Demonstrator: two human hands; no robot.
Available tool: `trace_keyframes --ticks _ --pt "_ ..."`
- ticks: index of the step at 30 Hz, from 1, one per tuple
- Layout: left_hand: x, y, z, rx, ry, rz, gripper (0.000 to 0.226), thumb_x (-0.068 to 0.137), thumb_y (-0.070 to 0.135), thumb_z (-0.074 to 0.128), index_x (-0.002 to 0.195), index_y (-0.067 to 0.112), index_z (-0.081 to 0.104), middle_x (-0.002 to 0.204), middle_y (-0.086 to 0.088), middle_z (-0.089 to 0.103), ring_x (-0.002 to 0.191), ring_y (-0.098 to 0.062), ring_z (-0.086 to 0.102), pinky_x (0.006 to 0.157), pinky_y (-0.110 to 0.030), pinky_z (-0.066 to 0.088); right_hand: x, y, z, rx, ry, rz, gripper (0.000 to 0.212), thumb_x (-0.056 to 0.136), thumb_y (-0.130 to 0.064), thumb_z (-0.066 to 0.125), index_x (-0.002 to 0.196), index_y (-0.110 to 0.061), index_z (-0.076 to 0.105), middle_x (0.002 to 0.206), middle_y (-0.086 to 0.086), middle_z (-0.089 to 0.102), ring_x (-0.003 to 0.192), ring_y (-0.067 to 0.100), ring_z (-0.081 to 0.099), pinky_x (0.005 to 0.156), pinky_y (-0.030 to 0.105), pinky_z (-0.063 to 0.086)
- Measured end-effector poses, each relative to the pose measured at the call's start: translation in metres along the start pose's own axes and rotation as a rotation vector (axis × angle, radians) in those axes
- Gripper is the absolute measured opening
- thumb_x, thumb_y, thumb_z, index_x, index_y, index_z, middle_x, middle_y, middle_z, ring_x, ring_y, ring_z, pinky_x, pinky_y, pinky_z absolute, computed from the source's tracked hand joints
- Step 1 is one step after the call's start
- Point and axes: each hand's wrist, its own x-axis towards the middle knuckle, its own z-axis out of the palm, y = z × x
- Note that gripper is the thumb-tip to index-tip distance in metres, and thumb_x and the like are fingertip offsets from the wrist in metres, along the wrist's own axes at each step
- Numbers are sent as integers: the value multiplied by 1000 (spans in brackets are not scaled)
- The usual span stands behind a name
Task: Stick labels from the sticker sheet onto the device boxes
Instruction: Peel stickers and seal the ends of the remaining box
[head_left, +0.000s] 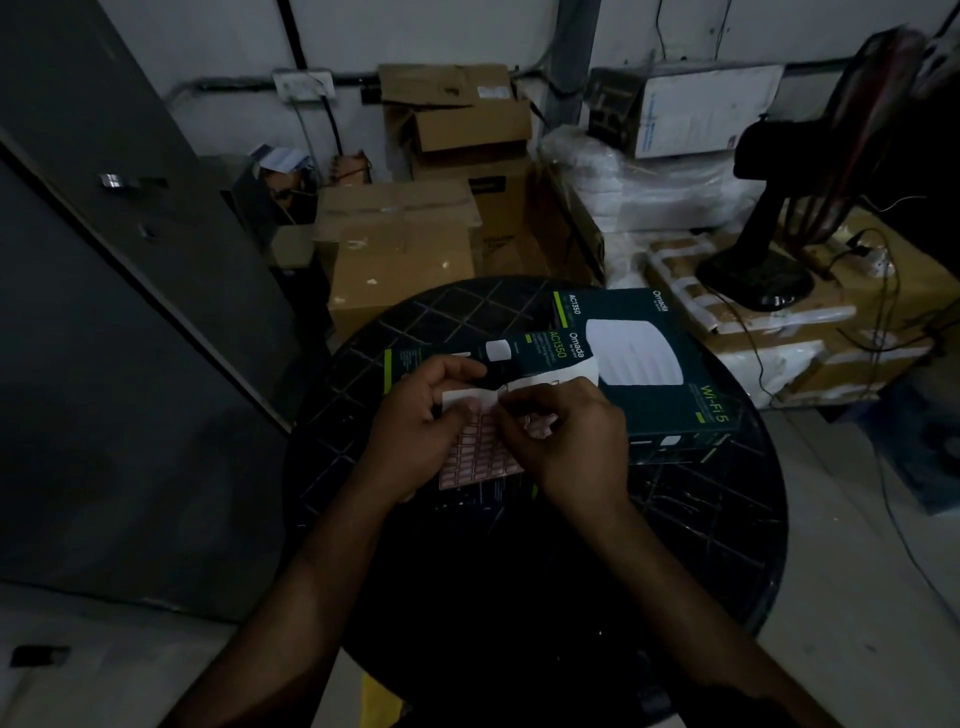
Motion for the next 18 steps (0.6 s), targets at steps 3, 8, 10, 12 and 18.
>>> trace_keyframes --ticks 3,8,10,12,18 --pt "0 0 0 7 26 3 37 91 -1 61 104 33 64 115 6 69 103 -10 67 92 -41 56 2 1 0 57 -23 33 20 85 -43 67 97 -31 78 86 -10 74 76 5 66 67 36 58" --pt "3 -2 3 63 59 22 38 91 0 62 102 36 64 118 8 68 106 -6 66 95 -42 55 3 2 -6 273 -64 88 8 90 -18 71 85 -25 72 80 -13 73 78 2 69 69 33 59" --pt "5 -3 3 72 65 16 37 91 1 62 103 35 63 119 7 68 107 -7 66 96 -44 54 4 4 -8 272 -46 65 12 90 -16 69 82 -25 67 77 -11 70 76 5 67 65 34 57" --pt "6 -4 3 62 69 7 35 91 1 62 103 34 63 117 7 69 107 -8 66 96 -45 54 6 7 -11 230 -32 10 5 85 -21 67 83 -24 69 84 -10 68 79 6 65 67 32 55" --pt "8 -7 4 123 40 25 38 91 5 63 103 41 61 122 9 66 112 -9 63 96 -46 53 20 23 -24 79 -193 -176 9 77 -26 66 80 -21 74 107 -5 70 92 5 66 76 23 54"
